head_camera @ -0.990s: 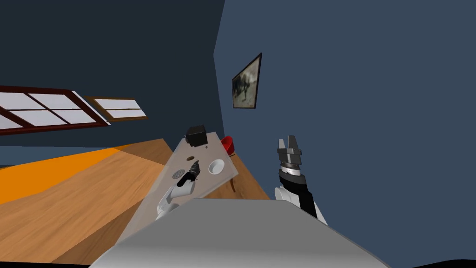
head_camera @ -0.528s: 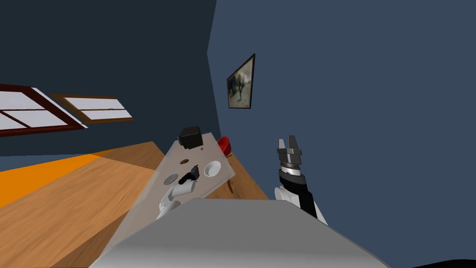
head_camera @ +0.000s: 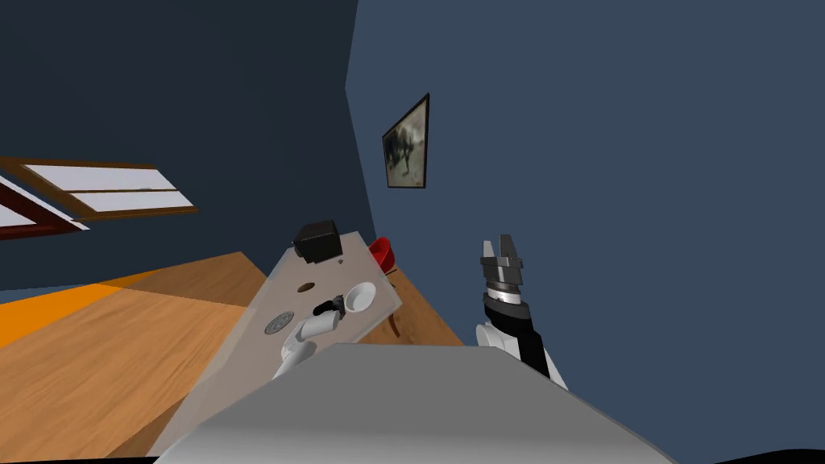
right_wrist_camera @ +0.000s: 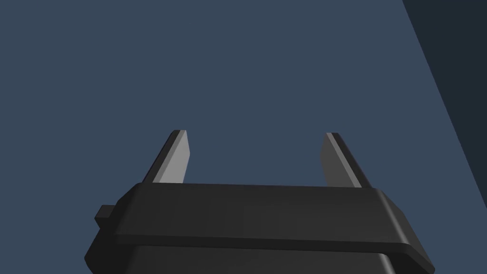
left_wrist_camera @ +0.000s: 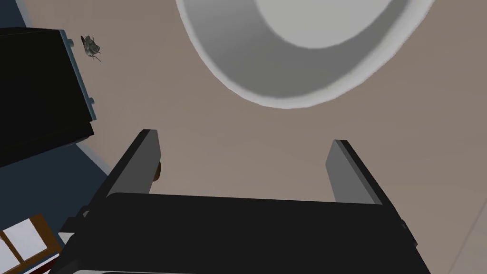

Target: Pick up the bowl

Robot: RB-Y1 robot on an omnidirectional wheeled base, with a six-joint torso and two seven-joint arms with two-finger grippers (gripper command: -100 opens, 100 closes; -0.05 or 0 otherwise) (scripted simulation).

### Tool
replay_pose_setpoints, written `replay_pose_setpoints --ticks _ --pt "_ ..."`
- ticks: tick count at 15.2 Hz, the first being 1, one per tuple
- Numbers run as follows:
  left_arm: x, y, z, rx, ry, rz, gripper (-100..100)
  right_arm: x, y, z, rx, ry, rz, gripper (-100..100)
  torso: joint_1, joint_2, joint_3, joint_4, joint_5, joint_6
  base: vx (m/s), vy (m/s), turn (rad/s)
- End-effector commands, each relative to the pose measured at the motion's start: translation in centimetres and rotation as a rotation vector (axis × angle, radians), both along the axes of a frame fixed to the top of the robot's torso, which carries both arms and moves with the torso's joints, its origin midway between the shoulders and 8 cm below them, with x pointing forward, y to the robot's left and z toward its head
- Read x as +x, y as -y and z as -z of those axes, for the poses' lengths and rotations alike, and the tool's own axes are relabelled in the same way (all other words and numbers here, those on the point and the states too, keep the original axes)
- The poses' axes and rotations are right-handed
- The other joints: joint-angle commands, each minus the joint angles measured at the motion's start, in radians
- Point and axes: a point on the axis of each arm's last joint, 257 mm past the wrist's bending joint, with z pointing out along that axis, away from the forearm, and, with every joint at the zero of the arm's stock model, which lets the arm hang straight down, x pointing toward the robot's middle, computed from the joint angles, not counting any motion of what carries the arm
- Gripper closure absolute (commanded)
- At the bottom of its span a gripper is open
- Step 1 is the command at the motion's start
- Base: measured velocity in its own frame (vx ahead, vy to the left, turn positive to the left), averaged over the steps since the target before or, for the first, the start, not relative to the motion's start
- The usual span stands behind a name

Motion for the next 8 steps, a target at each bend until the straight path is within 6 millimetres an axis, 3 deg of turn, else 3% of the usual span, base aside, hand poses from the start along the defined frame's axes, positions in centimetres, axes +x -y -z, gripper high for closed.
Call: replay_pose_setpoints --ticks 1,8 --pt "-1.0 0.4 1.7 -0.040 -0.059 -0.026 -100 0.0 0.0 0.0 0.000 0.000 0.000 0 0.000 0.000 0.000 0.000 0.000 0.000 0.025 -0.020 -0.126" --pt "-3.4 1.4 4.7 -0.123 -0.181 -0.072 -100 0.0 0.0 0.0 0.000 0.000 0.000 0 0.000 0.000 0.000 0.000 0.000 0.000 0.025 -0.016 -0.111"
